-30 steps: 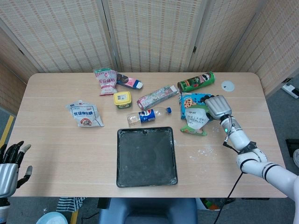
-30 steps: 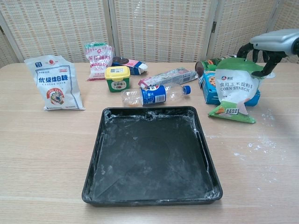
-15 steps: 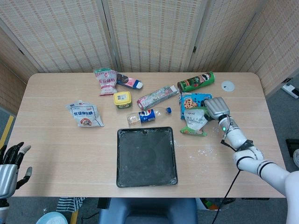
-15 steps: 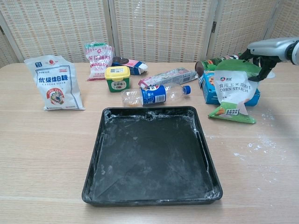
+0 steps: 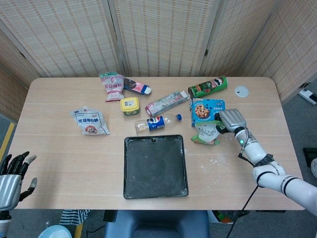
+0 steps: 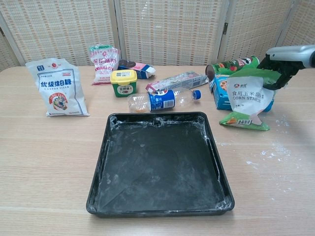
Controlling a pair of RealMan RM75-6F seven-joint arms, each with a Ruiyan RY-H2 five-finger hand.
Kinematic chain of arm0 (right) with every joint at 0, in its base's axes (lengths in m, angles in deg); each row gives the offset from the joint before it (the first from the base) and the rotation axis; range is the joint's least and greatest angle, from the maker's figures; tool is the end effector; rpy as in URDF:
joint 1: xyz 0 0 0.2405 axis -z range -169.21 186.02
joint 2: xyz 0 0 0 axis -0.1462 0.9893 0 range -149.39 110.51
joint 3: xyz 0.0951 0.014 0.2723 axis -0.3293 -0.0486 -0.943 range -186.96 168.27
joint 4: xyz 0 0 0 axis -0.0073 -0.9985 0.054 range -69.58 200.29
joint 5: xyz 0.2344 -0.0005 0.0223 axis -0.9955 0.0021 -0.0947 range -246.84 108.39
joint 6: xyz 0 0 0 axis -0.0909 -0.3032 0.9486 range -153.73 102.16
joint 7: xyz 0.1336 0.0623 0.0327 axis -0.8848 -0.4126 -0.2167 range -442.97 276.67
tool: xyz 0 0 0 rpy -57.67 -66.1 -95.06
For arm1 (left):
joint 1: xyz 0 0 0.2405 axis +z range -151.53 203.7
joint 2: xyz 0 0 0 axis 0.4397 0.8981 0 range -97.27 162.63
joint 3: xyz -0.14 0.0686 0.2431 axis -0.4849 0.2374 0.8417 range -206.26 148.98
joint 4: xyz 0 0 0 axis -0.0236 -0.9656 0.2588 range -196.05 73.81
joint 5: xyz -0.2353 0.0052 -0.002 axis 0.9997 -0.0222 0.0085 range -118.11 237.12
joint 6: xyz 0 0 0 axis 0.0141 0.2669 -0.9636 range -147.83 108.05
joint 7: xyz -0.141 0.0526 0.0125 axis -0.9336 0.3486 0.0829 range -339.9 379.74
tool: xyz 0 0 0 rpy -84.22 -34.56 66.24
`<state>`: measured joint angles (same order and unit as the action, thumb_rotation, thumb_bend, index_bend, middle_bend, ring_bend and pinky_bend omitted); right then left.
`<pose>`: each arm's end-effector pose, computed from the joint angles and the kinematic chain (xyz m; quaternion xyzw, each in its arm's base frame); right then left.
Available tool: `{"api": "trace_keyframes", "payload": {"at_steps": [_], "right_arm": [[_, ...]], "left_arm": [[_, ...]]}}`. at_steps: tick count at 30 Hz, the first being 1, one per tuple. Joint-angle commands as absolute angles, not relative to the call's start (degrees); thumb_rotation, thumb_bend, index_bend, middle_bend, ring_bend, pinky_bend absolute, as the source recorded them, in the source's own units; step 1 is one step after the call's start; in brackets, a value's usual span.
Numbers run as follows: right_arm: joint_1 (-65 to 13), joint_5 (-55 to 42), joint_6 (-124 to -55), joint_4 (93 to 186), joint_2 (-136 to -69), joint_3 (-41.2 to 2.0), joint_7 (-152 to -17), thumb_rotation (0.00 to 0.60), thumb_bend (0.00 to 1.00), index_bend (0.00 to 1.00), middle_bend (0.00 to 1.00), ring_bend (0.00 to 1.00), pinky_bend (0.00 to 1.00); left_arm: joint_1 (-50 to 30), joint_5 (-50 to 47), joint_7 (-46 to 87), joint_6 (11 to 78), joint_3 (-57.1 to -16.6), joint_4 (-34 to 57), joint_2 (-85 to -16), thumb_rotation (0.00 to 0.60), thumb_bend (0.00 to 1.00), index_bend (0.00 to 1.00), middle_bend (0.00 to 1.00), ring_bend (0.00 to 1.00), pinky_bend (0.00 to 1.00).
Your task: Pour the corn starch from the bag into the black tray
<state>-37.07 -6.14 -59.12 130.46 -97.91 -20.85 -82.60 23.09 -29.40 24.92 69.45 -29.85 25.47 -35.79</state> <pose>-0.2711 -0.4679 0.0502 0.7162 -0.4417 0.2645 0.4712 -0.3614 0.1751 0.1357 -0.6133 -0.3394 -0.3687 0.6105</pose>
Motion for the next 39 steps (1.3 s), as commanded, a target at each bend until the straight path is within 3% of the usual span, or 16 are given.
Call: {"api": "trace_keyframes", "payload": {"at_steps": [1,15,33,39], "right_arm": [[-35.9,-9.3,-59.2,135.5,-95.0,-21.6,-83.7,0.6,0.57,0.69,0.61,0.73,0.53],[-31.9,-23.1,-57.5,152.5,-87.3,-23.1,-92.6,0.6,0.66,0.7,0.62,0.74,0.56],[-27.4,-23.7,-64.0,157.4,-93.6,-24.2,-100.8,0.6,0.66,0.7,0.6,0.75,0.56],[-24.4,-19.7,-62.4,161.2,-92.5,-25.5,-106.9,0.6,0.66,0.51,0.52,0.72,0.53]], "left_arm": [[23.0,-29.5,24.7,69.4,-29.8,25.3,-35.8,0.6,0.46,0.2,0.13,0.15,0.02],[22.6,-29.9,22.3,68.6,-29.7,23.8,-36.5,0.6,0.46,0.2,0.13,0.16,0.02],[22.3,-30.2,20.4,68.4,-29.5,23.4,-36.1,0.6,0.46,0.21,0.13,0.16,0.02],[22.3,-30.3,19.6,67.9,-29.1,23.8,-35.8,0.6,0.46,0.21,0.13,0.17,0.02]]}}
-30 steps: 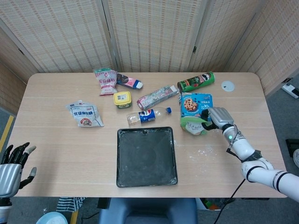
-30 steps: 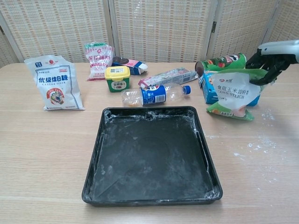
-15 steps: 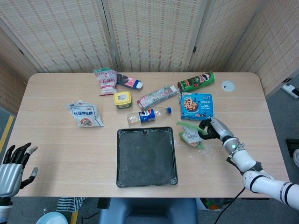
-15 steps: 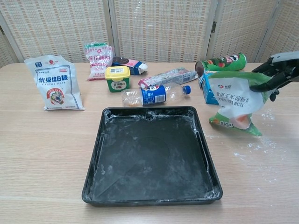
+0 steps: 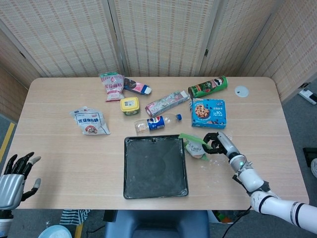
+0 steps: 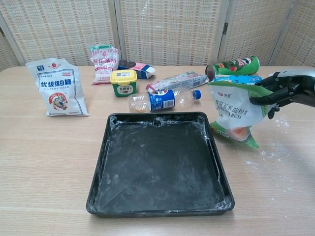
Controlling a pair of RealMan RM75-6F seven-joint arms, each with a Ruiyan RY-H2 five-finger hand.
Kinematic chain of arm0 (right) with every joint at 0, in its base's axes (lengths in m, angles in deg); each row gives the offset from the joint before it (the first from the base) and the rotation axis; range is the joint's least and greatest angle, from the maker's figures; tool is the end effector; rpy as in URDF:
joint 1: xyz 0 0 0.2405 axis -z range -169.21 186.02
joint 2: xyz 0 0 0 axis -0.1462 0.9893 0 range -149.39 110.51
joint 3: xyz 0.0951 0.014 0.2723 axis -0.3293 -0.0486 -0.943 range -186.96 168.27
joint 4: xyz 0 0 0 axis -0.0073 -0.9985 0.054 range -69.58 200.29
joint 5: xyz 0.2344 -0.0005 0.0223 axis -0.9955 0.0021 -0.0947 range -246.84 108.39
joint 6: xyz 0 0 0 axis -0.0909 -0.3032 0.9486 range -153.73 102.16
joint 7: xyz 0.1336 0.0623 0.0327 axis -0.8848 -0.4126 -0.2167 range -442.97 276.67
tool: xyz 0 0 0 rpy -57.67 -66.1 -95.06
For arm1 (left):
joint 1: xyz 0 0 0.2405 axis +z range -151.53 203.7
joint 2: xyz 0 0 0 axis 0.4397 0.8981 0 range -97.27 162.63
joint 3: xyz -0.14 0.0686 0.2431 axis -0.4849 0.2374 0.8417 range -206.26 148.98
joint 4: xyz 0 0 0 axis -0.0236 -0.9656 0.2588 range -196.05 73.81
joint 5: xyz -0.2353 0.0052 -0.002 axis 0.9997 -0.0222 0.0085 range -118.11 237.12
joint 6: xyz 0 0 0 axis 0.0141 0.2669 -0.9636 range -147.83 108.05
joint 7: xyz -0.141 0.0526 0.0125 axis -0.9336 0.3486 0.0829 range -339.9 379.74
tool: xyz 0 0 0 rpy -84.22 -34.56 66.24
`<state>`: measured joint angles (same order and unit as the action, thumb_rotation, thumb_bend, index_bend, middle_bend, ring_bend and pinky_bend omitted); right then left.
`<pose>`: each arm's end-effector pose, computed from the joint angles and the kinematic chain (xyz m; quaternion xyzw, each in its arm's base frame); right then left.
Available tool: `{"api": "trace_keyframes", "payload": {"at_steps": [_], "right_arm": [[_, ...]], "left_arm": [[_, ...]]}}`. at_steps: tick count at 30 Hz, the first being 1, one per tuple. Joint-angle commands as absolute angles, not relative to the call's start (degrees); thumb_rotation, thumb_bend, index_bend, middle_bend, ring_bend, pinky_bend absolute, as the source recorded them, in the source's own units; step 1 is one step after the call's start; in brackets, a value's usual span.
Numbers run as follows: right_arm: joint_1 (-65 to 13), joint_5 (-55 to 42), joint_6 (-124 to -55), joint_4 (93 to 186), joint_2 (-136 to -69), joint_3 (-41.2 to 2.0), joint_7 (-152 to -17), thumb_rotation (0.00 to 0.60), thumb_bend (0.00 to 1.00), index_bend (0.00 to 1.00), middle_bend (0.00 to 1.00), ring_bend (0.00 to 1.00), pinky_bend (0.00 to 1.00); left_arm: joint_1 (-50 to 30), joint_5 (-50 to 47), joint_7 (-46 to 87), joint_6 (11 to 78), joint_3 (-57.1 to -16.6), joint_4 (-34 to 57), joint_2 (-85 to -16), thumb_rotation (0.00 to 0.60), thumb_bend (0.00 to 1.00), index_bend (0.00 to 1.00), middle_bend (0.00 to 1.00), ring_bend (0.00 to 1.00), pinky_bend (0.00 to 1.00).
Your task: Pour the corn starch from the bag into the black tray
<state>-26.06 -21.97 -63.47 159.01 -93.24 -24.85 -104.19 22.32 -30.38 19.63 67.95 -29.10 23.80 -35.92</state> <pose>-0.2443 -0.3631 0.0181 0.4590 -0.7474 0.3860 0.2858 -0.3653 0.1772 0.1314 -0.6171 -0.3631 -0.3836 0.5832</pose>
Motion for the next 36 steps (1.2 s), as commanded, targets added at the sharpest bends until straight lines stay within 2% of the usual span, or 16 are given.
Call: {"api": "trace_keyframes", "payload": {"at_steps": [1,7,12,17,22,29,36], "right_arm": [[-23.9,-18.6,-61.5,162.0,-91.9,-25.4,-107.7,0.6,0.66,0.45,0.5,0.71,0.51],[-21.4,-11.6,-58.1,165.6,-89.6,-24.9,-112.2,0.6,0.66,0.13,0.34,0.6,0.42],[-19.4,-1.9,-56.0,167.9,-87.3,-24.6,-116.9,0.6,0.66,0.0,0.28,0.55,0.34],[-17.1,12.1,-59.7,168.0,-84.2,-23.8,-122.3,0.6,0.6,0.0,0.24,0.43,0.28],[-16.0,20.2,-67.0,166.0,-82.3,-21.2,-123.9,0.6,0.6,0.0,0.23,0.42,0.28],[-16.1,23.3,-72.3,163.8,-80.4,-18.8,-122.9,0.6,0.6,0.0,0.23,0.42,0.28],[-16.4,20.8,-74.9,159.0,-80.3,-17.7,-115.1,0.6,0.58,0.01,0.27,0.4,0.28]], "left_arm": [[22.3,-30.3,19.7,67.8,-29.1,23.8,-35.8,0.6,0.46,0.21,0.13,0.17,0.02],[22.1,-30.3,19.9,67.7,-29.2,24.0,-35.6,0.6,0.46,0.23,0.14,0.18,0.01],[22.0,-30.3,19.8,67.5,-29.1,23.9,-35.7,0.6,0.46,0.23,0.14,0.18,0.01],[22.1,-30.2,19.9,67.7,-29.2,23.9,-35.8,0.6,0.46,0.23,0.14,0.18,0.01],[22.1,-30.5,20.0,67.9,-29.2,23.9,-36.0,0.6,0.46,0.23,0.14,0.18,0.02],[22.0,-30.8,20.2,68.3,-29.3,24.3,-35.9,0.6,0.46,0.23,0.14,0.18,0.02],[22.1,-31.0,20.7,68.4,-29.2,24.6,-35.8,0.6,0.46,0.23,0.15,0.18,0.02]]}}
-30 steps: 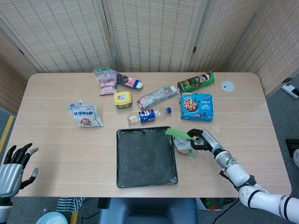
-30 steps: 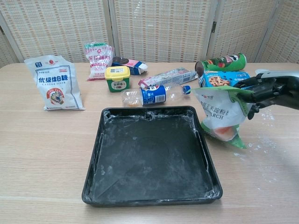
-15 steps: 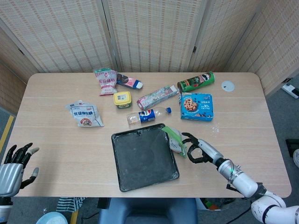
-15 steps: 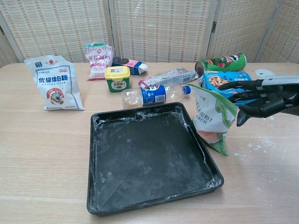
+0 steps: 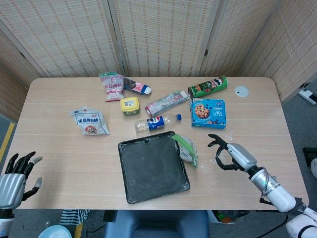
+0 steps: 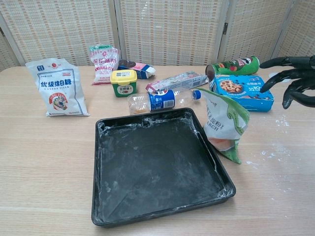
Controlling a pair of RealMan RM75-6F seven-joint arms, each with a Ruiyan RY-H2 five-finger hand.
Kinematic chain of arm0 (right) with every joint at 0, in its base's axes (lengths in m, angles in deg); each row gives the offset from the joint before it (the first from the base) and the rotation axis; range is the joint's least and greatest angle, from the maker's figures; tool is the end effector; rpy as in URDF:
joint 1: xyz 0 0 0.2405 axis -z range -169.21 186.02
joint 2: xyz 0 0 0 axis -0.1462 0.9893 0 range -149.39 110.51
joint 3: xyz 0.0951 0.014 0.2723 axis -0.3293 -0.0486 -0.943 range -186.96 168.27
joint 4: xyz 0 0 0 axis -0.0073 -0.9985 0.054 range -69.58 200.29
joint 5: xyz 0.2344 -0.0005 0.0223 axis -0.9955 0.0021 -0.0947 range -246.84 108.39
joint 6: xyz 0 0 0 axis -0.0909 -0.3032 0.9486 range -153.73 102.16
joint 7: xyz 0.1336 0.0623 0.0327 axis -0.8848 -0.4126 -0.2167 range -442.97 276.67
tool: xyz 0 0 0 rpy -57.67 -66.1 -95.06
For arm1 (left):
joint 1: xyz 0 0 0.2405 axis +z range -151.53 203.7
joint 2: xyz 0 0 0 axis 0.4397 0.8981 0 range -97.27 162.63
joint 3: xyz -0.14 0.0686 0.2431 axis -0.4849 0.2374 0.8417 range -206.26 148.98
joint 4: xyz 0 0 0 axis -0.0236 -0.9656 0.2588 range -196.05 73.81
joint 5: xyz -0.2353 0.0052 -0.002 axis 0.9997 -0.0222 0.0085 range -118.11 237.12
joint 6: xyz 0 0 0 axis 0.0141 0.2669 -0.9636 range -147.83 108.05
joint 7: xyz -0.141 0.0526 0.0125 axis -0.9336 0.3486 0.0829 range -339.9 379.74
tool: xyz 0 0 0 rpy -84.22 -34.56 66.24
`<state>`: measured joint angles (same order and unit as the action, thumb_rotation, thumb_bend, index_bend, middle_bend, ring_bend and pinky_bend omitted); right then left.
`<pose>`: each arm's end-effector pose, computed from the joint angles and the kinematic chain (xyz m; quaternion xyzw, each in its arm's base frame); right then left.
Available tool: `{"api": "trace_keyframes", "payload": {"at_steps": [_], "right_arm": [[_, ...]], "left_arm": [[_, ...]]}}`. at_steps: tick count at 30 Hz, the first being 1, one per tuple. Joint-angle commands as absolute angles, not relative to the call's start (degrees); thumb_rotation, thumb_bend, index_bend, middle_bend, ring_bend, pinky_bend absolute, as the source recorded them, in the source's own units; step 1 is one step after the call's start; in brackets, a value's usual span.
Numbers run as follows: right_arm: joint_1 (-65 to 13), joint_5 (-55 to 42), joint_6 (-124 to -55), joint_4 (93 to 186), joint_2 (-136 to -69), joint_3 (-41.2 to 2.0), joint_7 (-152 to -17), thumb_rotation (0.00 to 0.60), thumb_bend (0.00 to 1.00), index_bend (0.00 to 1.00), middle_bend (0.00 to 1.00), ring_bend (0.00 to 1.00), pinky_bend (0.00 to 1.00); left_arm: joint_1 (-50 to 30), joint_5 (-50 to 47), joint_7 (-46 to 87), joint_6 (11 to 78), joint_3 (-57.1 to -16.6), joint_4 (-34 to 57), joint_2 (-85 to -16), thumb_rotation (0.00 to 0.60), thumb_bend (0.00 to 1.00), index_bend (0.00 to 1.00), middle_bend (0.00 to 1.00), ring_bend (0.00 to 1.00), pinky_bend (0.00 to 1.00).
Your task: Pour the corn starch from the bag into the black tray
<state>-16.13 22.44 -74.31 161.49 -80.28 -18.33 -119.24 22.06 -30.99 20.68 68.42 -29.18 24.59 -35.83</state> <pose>-0.2684 -0.3025 0.0902 0.6348 -0.5930 0.4090 0.2796 -0.3596 0.1789 0.1311 -0.6204 -0.3548 -0.3880 0.5819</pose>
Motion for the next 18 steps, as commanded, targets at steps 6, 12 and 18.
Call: {"api": "trace_keyframes", "payload": {"at_steps": [6,12,18], "right_arm": [[-19.0,17.4,-73.4,152.6,-84.2,-17.8,-103.4,0.6,0.31,0.06,0.23,0.32,0.21],[-23.6,15.4,-69.1,147.6,-89.7,-17.4,-97.4,0.6,0.22,0.08,0.15,0.24,0.11],[-27.4,15.1,-67.1,142.4,-96.2,-16.9,-95.1,0.6,0.2,0.08,0.13,0.23,0.1]], "left_arm": [[21.8,-31.2,21.3,68.1,-29.1,25.3,-35.8,0.6,0.46,0.23,0.15,0.18,0.02],[21.6,-31.5,22.1,67.9,-29.0,25.8,-36.0,0.6,0.46,0.25,0.15,0.19,0.02],[21.6,-31.4,22.8,68.1,-29.1,26.5,-35.7,0.6,0.46,0.25,0.15,0.19,0.02]]}}
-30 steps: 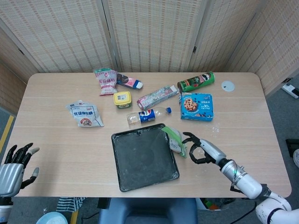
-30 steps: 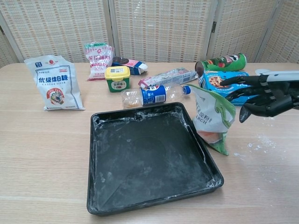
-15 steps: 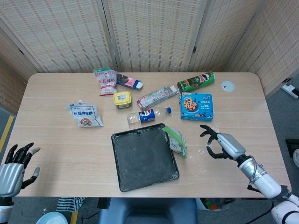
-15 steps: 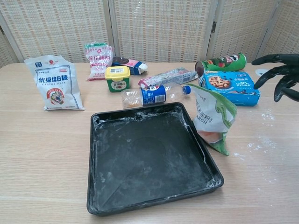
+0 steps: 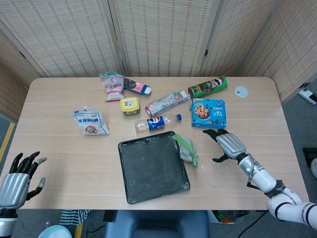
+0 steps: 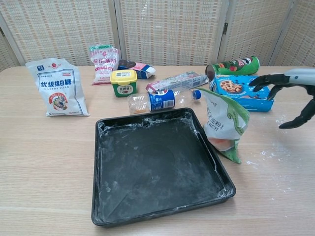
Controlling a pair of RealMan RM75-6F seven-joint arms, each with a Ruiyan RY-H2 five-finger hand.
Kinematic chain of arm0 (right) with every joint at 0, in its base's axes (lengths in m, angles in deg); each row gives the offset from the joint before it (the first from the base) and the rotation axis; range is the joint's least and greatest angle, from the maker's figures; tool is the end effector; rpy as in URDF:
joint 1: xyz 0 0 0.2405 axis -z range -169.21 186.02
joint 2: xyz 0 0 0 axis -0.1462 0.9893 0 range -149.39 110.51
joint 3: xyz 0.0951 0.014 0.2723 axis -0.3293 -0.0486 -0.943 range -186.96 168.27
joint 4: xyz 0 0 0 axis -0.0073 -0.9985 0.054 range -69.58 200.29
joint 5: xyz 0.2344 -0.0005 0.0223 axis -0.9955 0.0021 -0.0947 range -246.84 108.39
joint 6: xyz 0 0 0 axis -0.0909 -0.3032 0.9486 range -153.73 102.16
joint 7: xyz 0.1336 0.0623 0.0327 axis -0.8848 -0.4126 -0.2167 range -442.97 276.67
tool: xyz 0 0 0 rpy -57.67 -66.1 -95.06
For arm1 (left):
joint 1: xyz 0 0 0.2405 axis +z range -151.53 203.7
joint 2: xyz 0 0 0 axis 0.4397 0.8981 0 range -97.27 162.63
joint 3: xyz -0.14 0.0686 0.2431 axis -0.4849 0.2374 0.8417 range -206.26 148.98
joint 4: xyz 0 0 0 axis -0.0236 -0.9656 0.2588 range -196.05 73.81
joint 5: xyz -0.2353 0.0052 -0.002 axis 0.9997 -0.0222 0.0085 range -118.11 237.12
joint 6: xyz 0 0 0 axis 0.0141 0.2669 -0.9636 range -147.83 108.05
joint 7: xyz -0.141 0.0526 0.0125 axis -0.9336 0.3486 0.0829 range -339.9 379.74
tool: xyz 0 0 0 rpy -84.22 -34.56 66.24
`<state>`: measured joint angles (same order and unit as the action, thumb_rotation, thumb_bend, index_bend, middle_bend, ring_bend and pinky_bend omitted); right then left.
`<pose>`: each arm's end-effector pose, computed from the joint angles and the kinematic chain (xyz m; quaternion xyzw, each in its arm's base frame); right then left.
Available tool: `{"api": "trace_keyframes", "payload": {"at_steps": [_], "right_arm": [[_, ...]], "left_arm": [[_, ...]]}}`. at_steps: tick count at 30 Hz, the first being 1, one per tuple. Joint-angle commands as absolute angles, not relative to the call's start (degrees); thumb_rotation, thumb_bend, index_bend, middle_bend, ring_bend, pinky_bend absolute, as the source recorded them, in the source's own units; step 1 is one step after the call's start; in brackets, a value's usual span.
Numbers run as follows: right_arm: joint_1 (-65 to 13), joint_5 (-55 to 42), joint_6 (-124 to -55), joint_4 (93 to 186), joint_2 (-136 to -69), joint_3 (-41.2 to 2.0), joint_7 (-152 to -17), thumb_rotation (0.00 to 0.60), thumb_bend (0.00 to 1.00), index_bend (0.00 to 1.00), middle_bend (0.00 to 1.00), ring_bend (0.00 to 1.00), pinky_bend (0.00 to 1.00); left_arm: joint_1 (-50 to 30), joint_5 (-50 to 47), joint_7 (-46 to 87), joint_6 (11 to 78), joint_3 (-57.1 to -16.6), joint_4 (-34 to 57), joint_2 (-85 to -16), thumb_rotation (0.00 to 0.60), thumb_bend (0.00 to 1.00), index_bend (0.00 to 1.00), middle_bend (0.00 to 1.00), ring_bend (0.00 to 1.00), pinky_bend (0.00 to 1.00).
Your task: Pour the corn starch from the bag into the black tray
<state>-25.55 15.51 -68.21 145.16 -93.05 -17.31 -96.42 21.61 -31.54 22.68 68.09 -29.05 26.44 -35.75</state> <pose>-0.2790 -0.3658 0.0326 0.7449 -0.4619 0.3139 0.3650 -0.3506 0.1806 0.1267 -0.6272 -0.3509 -0.3887 0.5766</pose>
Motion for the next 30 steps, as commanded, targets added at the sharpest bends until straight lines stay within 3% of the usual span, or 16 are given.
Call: {"api": "trace_keyframes", "payload": {"at_steps": [1,11,19,30], "right_arm": [[-27.9,15.0,-66.5,141.7,-97.1,-16.8,-95.2,0.6,0.2,0.08,0.13,0.23,0.1],[-31.8,15.2,-65.3,133.8,-106.1,-15.5,-96.4,0.6,0.2,0.1,0.14,0.23,0.11],[-33.6,14.5,-64.9,129.9,-108.9,-15.3,-99.5,0.6,0.19,0.21,0.15,0.23,0.1],[-35.1,14.5,-64.4,126.7,-111.8,-14.2,-103.6,0.6,0.19,0.24,0.19,0.24,0.11]], "left_arm": [[21.7,-31.3,22.9,68.0,-29.0,26.6,-35.6,0.6,0.46,0.25,0.15,0.19,0.02],[22.2,-31.0,23.0,68.5,-28.9,27.0,-35.1,0.6,0.46,0.26,0.15,0.19,0.02],[22.5,-31.0,23.1,68.9,-28.8,27.2,-34.8,0.6,0.46,0.27,0.15,0.19,0.02],[22.8,-30.7,22.9,68.6,-28.7,26.9,-34.8,0.6,0.46,0.28,0.15,0.2,0.02]]}}
